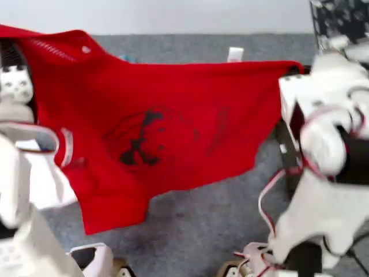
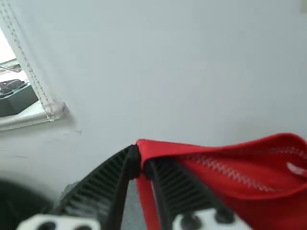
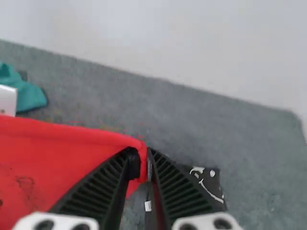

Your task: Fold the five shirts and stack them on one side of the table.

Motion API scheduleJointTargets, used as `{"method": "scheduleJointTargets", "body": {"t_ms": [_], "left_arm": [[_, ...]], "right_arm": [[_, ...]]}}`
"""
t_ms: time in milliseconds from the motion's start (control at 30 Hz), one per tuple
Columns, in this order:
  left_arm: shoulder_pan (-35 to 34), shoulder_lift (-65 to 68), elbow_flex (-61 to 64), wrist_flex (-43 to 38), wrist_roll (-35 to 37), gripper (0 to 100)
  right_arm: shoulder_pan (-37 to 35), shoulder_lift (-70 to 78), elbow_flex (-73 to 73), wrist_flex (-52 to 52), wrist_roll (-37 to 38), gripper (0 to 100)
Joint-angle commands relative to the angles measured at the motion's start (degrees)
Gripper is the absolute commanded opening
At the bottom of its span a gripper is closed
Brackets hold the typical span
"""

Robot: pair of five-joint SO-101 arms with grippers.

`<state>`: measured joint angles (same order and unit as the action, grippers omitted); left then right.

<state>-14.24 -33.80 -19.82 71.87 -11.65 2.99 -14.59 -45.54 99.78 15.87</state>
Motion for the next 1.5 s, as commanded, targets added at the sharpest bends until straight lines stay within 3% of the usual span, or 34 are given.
{"method": "scheduleJointTargets", "body": {"t_ms": [0,167,433,667,1133,1333,1467], "left_arm": [[-0.70,-0.53,8.04,-7.12,-0.62,1],[-0.79,1.58,16.31,-15.38,-0.62,1],[-0.79,20.75,16.13,-27.78,-0.62,1],[-0.88,36.22,2.86,-30.59,-0.53,1],[-0.97,62.59,-38.64,-12.13,-0.62,1],[-0.62,68.66,-48.04,-4.66,-0.62,1],[-0.35,70.59,-50.59,5.98,-0.62,1]], "right_arm": [[0.22,5.76,0.00,-2.42,-0.79,1.1],[-1.45,13.41,0.00,-9.36,-0.97,1.1],[-3.56,31.16,0.00,-28.88,-0.97,1.1],[-4.62,44.35,-3.87,-47.25,-0.53,1.1],[-8.31,76.53,-42.55,-51.38,2.37,1.0],[-9.19,82.24,-45.27,-45.85,3.52,1.0],[-9.27,81.71,-45.89,-33.89,3.60,1.0]]}}
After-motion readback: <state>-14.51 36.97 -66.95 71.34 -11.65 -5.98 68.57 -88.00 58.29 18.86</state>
